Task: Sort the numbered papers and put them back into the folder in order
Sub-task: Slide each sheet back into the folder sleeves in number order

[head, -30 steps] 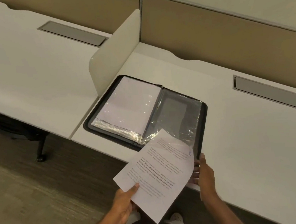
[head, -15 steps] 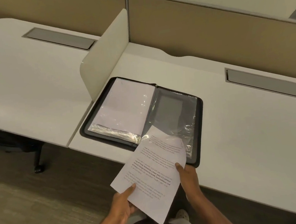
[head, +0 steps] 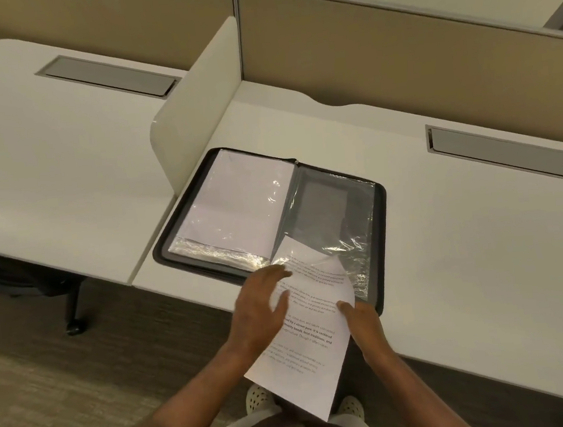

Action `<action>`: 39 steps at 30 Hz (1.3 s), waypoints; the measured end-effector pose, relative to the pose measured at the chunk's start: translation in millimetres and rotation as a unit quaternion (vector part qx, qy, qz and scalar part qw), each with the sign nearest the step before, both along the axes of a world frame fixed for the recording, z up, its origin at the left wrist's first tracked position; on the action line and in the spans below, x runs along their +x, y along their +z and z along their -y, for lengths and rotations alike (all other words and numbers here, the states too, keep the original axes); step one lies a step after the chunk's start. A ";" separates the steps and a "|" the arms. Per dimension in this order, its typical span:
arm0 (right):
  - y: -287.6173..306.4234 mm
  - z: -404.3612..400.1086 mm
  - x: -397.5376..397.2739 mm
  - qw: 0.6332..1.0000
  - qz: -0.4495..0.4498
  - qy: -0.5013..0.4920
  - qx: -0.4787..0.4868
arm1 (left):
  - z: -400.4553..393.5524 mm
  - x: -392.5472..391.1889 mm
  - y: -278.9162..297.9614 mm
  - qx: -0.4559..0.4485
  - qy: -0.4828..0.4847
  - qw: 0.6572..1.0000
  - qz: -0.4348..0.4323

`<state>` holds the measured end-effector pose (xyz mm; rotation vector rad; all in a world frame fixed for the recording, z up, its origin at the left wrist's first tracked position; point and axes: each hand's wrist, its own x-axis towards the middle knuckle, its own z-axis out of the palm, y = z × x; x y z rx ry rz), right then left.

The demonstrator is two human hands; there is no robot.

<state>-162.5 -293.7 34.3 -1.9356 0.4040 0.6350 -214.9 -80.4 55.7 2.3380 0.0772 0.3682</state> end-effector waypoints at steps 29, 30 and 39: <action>27.9 16.2 8.4 0.977 0.167 -0.020 -0.133 | 78.5 129.5 -19.7 0.195 -0.140 0.970 0.040; 29.7 17.2 -5.9 0.959 0.237 0.005 -0.157 | 77.2 130.0 -19.2 0.199 -0.141 0.969 0.043; 21.5 -26.1 -25.3 0.802 0.266 0.307 -0.438 | 80.3 133.8 -14.3 0.238 -0.188 0.952 0.029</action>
